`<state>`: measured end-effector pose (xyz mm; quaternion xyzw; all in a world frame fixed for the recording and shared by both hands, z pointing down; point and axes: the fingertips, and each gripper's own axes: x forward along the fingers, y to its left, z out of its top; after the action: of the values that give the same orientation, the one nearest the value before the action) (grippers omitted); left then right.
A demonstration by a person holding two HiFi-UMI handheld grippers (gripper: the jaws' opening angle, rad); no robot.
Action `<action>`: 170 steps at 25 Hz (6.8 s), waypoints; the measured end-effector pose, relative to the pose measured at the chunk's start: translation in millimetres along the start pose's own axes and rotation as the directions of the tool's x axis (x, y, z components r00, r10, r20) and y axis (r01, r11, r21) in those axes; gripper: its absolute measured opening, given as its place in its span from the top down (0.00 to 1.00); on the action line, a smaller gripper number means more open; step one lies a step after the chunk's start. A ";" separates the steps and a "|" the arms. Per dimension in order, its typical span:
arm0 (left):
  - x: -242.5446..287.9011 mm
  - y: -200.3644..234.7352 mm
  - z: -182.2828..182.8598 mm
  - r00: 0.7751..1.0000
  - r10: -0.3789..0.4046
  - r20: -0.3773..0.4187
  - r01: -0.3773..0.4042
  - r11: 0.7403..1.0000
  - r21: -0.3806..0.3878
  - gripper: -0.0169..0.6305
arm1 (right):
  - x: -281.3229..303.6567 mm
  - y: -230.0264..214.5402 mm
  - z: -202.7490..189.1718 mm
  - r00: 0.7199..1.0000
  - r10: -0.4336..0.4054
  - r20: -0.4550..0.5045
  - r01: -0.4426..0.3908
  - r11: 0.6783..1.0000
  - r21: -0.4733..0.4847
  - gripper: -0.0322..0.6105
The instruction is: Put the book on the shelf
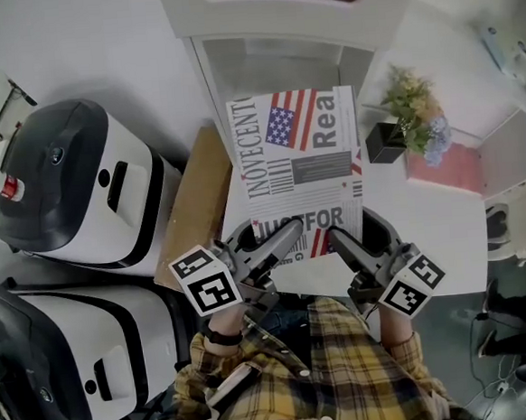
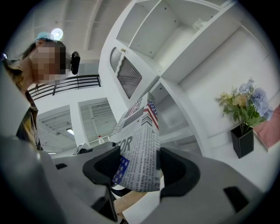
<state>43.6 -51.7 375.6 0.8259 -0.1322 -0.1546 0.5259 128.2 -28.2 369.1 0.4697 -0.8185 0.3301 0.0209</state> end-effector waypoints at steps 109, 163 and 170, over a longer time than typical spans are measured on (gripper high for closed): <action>2.4 -5.8 54.1 0.997 -0.042 0.059 0.053 0.979 -0.199 0.59 | 20.7 25.1 15.0 0.977 -0.027 0.213 0.134 0.852 -0.505 0.44; -22.1 -14.3 47.4 0.959 0.018 0.283 -0.064 0.986 0.154 0.57 | 10.7 28.1 32.8 0.955 -0.066 0.289 0.205 0.853 -0.480 0.44; -23.3 -12.3 50.6 0.951 0.030 0.309 -0.089 0.980 0.178 0.57 | 0.7 24.9 29.2 0.956 -0.065 0.286 0.202 0.854 -0.479 0.44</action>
<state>3.0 -79.7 346.9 0.8342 -0.2507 -0.2507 0.4224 116.3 -36.6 333.5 0.5430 -0.8368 0.0384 0.0586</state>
